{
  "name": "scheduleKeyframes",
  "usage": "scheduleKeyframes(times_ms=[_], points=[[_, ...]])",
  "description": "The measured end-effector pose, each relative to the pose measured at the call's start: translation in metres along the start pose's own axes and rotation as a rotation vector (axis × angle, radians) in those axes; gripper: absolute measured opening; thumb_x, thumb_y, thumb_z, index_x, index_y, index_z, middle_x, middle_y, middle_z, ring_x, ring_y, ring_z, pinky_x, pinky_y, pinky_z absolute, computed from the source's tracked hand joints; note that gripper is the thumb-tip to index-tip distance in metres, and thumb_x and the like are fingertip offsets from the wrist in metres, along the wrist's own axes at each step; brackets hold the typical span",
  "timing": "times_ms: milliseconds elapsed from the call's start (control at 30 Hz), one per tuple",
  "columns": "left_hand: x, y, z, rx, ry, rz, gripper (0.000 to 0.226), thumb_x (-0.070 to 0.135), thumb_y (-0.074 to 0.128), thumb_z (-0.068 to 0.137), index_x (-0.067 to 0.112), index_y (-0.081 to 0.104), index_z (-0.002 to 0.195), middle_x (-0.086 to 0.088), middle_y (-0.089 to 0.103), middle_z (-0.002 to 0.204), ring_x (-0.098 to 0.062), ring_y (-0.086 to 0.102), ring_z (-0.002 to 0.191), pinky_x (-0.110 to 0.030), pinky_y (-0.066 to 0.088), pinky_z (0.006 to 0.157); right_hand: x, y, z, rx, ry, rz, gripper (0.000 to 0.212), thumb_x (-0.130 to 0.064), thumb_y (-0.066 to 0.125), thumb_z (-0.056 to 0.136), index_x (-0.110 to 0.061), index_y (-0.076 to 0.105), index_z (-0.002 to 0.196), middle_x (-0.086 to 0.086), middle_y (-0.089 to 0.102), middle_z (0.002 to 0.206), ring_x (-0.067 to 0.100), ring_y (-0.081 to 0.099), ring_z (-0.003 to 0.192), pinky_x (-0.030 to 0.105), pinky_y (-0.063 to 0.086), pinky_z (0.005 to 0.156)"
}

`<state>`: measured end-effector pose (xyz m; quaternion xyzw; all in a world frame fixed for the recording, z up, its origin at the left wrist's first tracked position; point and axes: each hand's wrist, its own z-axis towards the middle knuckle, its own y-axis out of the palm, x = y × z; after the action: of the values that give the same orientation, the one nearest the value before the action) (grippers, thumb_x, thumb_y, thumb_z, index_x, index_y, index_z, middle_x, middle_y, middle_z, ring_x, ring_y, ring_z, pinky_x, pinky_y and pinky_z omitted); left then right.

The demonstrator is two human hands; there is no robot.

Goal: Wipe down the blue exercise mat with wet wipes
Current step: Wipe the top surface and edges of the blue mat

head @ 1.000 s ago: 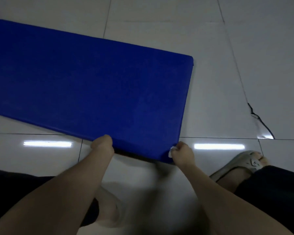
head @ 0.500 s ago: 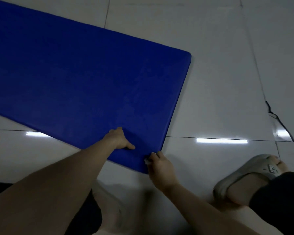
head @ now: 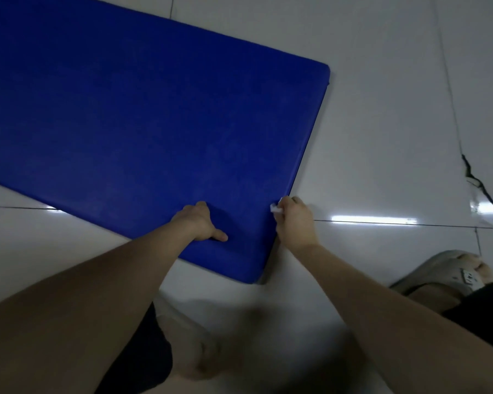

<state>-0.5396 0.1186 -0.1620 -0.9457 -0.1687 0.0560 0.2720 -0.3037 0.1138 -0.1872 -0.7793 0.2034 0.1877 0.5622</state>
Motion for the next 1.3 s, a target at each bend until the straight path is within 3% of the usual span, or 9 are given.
scheduleKeyframes(times_ms=[200,333,433,533,667,800,1067,1200,1300], points=[[0.001,-0.001,-0.005,0.010,0.002,-0.002,0.115,0.070,0.080,0.068,0.015,0.025,0.153,-0.010,0.044,0.144,-0.029,0.054,0.120,-0.042,0.053,0.096,0.004,0.027,-0.102,-0.329,-0.378,-0.011,0.016,-0.015,0.058,0.093,-0.009,0.067,0.106,0.010,0.063,0.107,0.028,0.064,0.086,0.042,0.056,0.079],[0.002,-0.002,-0.006,0.007,0.000,0.005,0.115,0.070,0.080,0.069,0.014,0.024,0.153,-0.011,0.043,0.145,-0.030,0.053,0.121,-0.043,0.052,0.097,0.008,0.026,-0.096,-0.359,-0.488,-0.065,0.020,-0.016,0.060,0.093,-0.011,0.066,0.111,0.008,0.061,0.108,0.027,0.064,0.084,0.039,0.057,0.077],[0.002,-0.001,-0.005,0.015,-0.008,0.009,0.115,0.070,0.080,0.068,0.014,0.025,0.152,-0.011,0.044,0.143,-0.029,0.054,0.119,-0.042,0.053,0.096,0.004,0.014,-0.063,-0.240,-0.415,-0.079,0.016,-0.012,0.072,0.084,-0.010,0.066,0.099,0.011,0.061,0.101,0.032,0.063,0.080,0.041,0.056,0.069],[0.000,0.000,-0.003,0.007,-0.006,0.007,0.116,0.072,0.079,0.067,0.016,0.025,0.152,-0.011,0.043,0.142,-0.028,0.054,0.118,-0.043,0.053,0.098,-0.004,-0.002,-0.001,0.010,-0.153,-0.004,0.010,-0.013,0.056,0.097,-0.005,0.063,0.099,0.015,0.060,0.103,0.033,0.062,0.084,0.040,0.051,0.073],[-0.001,0.000,-0.004,0.008,0.008,-0.006,0.116,0.071,0.079,0.068,0.015,0.023,0.153,-0.011,0.042,0.143,-0.029,0.052,0.122,-0.044,0.050,0.101,-0.002,-0.030,0.066,0.113,0.061,0.024,0.016,-0.018,0.052,0.101,-0.004,0.058,0.095,0.014,0.058,0.099,0.029,0.057,0.081,0.032,0.040,0.069],[0.002,-0.002,-0.005,0.005,0.005,0.000,0.117,0.070,0.079,0.069,0.015,0.022,0.154,-0.011,0.042,0.144,-0.028,0.052,0.123,-0.041,0.051,0.100,-0.002,-0.014,0.040,0.014,-0.006,0.055,0.022,-0.021,0.054,0.102,-0.009,0.056,0.084,0.012,0.060,0.091,0.025,0.057,0.073,0.030,0.040,0.064],[0.001,0.001,-0.006,0.027,0.006,0.001,0.116,0.070,0.079,0.070,0.014,0.021,0.154,-0.013,0.040,0.147,-0.030,0.052,0.123,-0.043,0.052,0.098,0.001,0.022,-0.099,-0.378,-0.438,0.049,0.013,-0.014,0.057,0.096,-0.014,0.069,0.103,0.003,0.063,0.107,0.021,0.063,0.086,0.031,0.054,0.080],[0.001,0.000,-0.004,0.022,-0.010,0.003,0.117,0.071,0.079,0.068,0.014,0.022,0.153,-0.013,0.041,0.146,-0.031,0.053,0.122,-0.044,0.053,0.097,-0.001,0.021,-0.073,-0.327,-0.551,-0.057,0.011,-0.016,0.058,0.096,-0.009,0.066,0.100,0.009,0.060,0.101,0.027,0.062,0.075,0.037,0.054,0.068],[0.000,0.000,-0.004,0.024,-0.017,0.006,0.115,0.071,0.079,0.068,0.014,0.024,0.151,-0.012,0.042,0.143,-0.030,0.053,0.120,-0.043,0.053,0.096,-0.010,0.011,-0.026,-0.148,-0.422,-0.066,0.006,-0.010,0.061,0.094,-0.005,0.065,0.093,0.014,0.059,0.096,0.032,0.061,0.073,0.034,0.043,0.063]])
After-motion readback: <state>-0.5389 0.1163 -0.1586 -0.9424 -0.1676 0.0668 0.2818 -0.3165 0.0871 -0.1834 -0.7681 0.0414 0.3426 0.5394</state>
